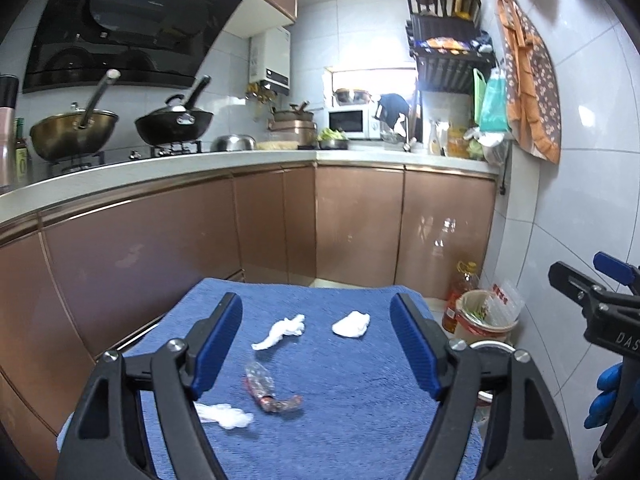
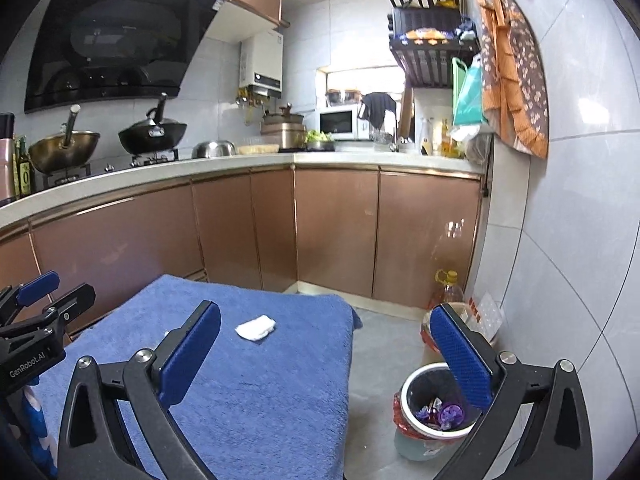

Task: Collect trash
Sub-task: 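Move both open tools back toward the towel, then grasp the clear plastic bag with left tool while right tool grasps the red-labelled bottle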

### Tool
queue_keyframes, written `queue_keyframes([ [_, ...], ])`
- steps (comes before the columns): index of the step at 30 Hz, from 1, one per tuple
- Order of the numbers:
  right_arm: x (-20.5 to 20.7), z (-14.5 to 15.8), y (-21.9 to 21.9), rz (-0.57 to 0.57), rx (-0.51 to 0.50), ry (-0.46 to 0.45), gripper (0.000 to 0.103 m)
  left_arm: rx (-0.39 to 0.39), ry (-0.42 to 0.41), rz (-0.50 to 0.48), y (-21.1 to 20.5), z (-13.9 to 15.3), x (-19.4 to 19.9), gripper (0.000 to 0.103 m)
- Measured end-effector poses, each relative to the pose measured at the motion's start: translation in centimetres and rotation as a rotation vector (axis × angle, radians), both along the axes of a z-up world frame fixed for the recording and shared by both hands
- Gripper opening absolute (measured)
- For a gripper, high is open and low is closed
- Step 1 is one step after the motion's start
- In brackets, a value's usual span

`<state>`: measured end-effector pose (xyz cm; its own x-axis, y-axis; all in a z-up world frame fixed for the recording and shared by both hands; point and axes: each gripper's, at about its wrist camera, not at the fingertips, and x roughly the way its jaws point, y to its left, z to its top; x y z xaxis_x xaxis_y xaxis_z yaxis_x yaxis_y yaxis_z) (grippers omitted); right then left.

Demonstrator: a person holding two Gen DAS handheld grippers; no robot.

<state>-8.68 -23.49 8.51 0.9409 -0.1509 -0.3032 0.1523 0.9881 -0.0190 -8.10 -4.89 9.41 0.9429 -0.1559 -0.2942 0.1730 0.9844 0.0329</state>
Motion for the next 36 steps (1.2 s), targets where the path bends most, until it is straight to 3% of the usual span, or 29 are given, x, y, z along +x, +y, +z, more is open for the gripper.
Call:
queue_keyframes([
  [15, -1.3, 1.9, 2.0, 0.057, -0.006, -0.04, 0.103, -0.048, -0.077, 0.065, 5.6, 1.2, -2.8, 0.075],
  [28, -0.8, 2.3, 3.2, 0.115, 0.005, -0.032, 0.103, -0.043, -0.028, 0.18, 14.2, 0.8, -1.4, 0.075],
  [36, 0.8, 1.3, 3.7, 0.166, 0.027, -0.003, 0.103, -0.063, 0.044, 0.141, 16.6, -1.8, 0.1, 0.075],
])
